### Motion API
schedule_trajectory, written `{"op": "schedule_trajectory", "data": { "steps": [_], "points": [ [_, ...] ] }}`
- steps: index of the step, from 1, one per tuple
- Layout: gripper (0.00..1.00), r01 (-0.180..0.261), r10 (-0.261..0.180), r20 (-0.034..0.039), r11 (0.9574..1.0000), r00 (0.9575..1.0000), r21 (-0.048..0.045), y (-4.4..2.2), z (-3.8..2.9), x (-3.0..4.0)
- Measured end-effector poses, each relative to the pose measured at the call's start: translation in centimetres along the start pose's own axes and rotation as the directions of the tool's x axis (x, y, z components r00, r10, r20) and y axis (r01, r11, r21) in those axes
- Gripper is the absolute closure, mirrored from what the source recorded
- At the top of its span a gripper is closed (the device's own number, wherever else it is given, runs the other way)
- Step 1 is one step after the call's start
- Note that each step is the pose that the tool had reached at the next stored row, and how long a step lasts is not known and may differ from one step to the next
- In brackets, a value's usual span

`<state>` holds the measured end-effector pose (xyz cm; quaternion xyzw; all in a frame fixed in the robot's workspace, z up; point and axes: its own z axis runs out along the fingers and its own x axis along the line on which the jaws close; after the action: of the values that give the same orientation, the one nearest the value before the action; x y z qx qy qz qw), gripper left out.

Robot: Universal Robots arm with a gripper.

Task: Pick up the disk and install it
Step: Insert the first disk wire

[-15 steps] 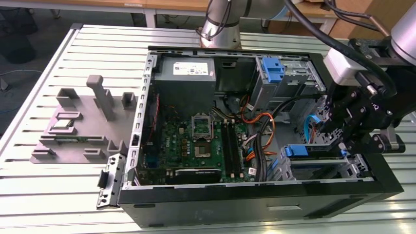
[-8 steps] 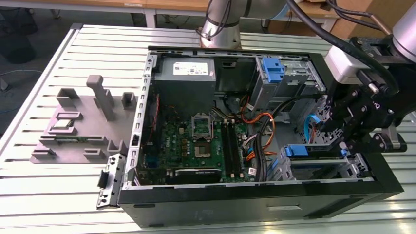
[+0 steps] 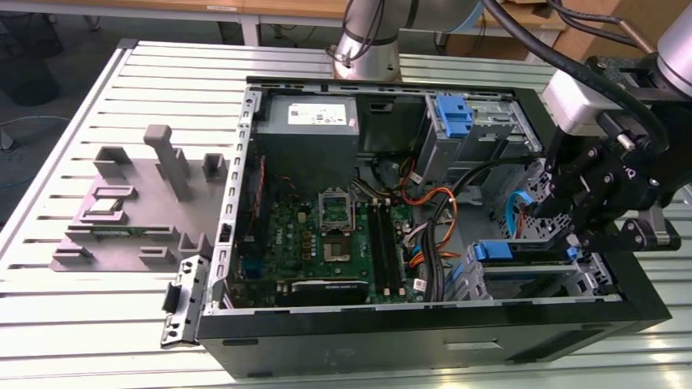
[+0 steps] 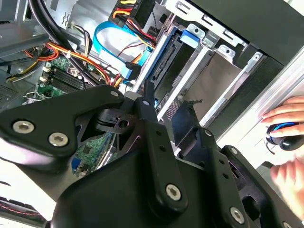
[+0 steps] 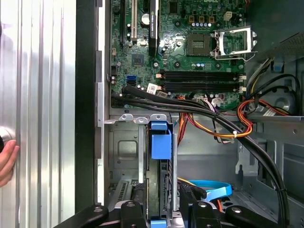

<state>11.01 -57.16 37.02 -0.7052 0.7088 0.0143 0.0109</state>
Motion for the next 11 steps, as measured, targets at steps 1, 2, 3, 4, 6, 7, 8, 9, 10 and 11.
{"op": "schedule_trajectory", "data": {
  "steps": [1, 2, 3, 4, 6, 7, 8, 9, 10, 11],
  "points": [
    [0.58, 0.0, 0.0, 0.0002, 1.0, 1.0, 0.0, 0.0, 0.0, 0.0],
    [0.58, 0.0, 0.0, 0.0003, 1.0, 1.0, 0.0001, 0.0, 0.0, 0.0],
    [0.58, 0.0, 0.0, 0.0002, 1.0, 1.0, 0.0001, 0.0, -0.01, 0.0],
    [0.58, 0.0, 0.0, -0.0001, 1.0, 1.0, 0.0001, 0.0, -0.03, 0.0],
    [0.58, 0.0, 0.0, -0.0005, 1.0, 1.0, 0.0, 0.0, -0.17, -0.01],
    [0.58, 0.0, 0.0, -0.0004, 1.0, 1.0, 0.0001, 0.0, -0.27, -0.02],
    [0.58, 0.0, 0.0, 0.0, 1.0, 1.0, 0.0001, 0.0, -0.33, -0.01],
    [0.58, 0.0, 0.0, 0.0001, 1.0, 1.0, 0.0001, 0.0, -0.38, -0.01],
    [0.58, 0.0, 0.0, 0.0003, 1.0, 1.0, 0.0001, 0.0, -0.38, -0.01],
    [0.58, 0.0, 0.0, 0.0007, 1.0, 1.0, 0.0001, 0.0, -0.38, -0.02]
  ]
}}
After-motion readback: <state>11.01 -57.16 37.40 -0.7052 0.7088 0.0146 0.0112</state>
